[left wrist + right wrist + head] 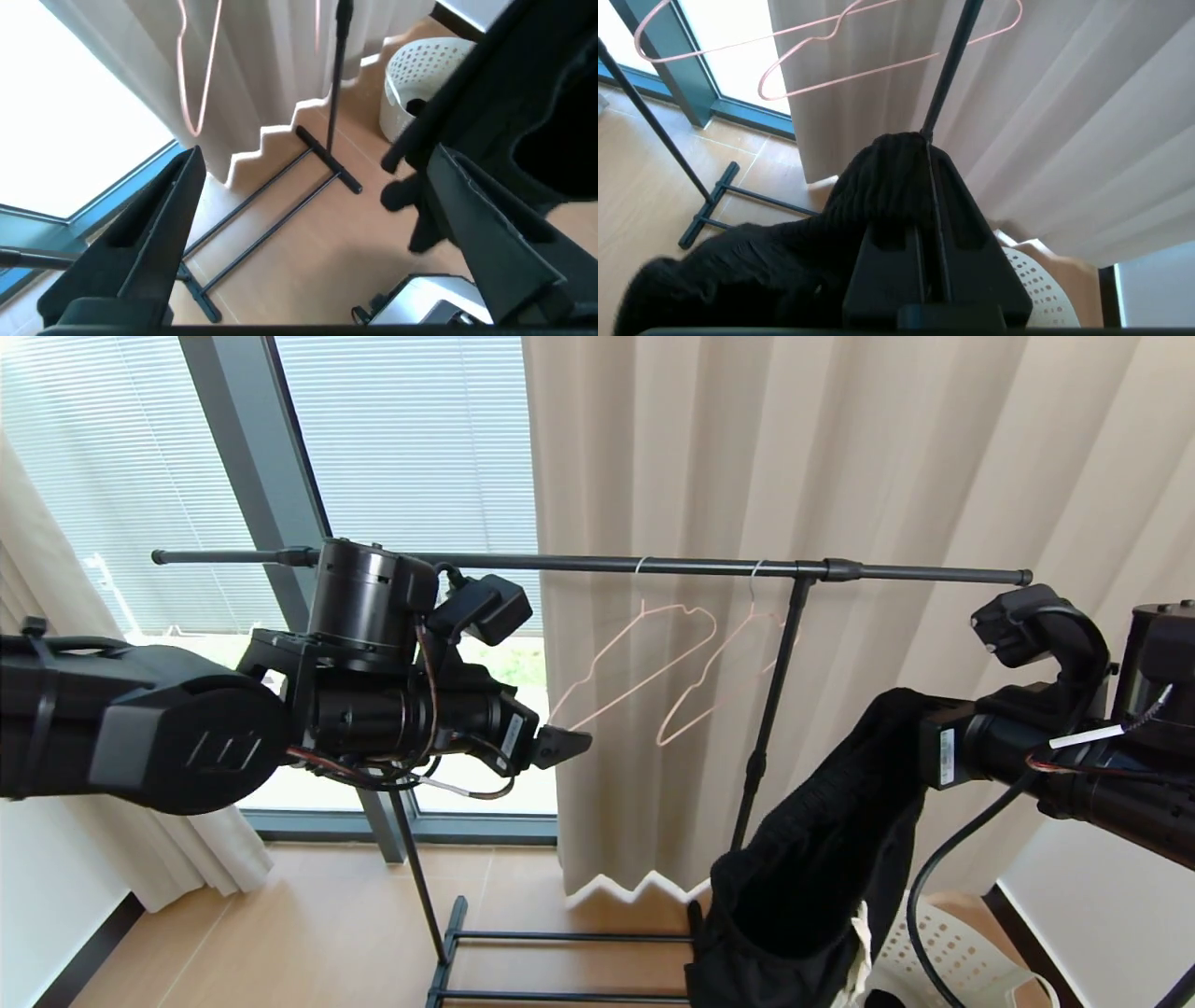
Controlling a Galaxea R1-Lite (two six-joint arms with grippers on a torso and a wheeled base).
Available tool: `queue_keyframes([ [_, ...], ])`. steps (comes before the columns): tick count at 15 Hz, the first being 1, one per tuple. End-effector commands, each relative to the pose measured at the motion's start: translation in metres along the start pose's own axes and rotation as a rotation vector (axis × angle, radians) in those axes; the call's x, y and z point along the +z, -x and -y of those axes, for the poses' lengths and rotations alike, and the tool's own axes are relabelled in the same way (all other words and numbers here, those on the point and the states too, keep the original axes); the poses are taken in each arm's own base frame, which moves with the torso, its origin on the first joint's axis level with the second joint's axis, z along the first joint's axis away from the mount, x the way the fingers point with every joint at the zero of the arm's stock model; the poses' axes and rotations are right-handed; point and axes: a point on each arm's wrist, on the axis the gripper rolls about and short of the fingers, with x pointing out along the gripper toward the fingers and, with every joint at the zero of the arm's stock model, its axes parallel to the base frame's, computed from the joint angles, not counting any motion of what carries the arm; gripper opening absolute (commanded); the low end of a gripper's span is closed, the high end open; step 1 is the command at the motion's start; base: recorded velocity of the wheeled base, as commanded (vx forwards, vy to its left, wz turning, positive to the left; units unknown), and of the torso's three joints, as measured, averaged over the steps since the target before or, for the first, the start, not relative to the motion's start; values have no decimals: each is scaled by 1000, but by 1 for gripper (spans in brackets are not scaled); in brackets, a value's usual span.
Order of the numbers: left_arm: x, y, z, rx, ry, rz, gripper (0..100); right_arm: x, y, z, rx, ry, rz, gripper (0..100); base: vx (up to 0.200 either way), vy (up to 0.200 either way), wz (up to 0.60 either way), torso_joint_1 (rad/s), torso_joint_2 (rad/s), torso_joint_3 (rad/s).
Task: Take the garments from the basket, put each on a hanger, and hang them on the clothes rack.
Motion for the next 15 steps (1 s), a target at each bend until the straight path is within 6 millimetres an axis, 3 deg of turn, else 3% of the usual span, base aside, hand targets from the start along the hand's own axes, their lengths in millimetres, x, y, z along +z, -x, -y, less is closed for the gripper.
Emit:
queue_keyframes([
  [1, -10, -28, -7, 13, 12, -50, 100, 1, 6, 1, -2, -1, 12, 0, 200, 0, 0, 2, -2, -2],
  [5, -7, -48, -18, 27, 19, -47, 100, -6, 30, 4, -6, 25, 25, 0, 200, 0, 0, -4, 1, 2],
  [9, -3, -74, -24, 54, 4, -23, 100, -4, 57, 14, -31, 133, 16, 0, 0, 0, 0, 0, 0, 0],
  [15, -14, -130, -36, 78, 18, -41, 100, -2, 60, 14, -35, 134, 29, 0, 0, 0, 0, 0, 0, 0],
])
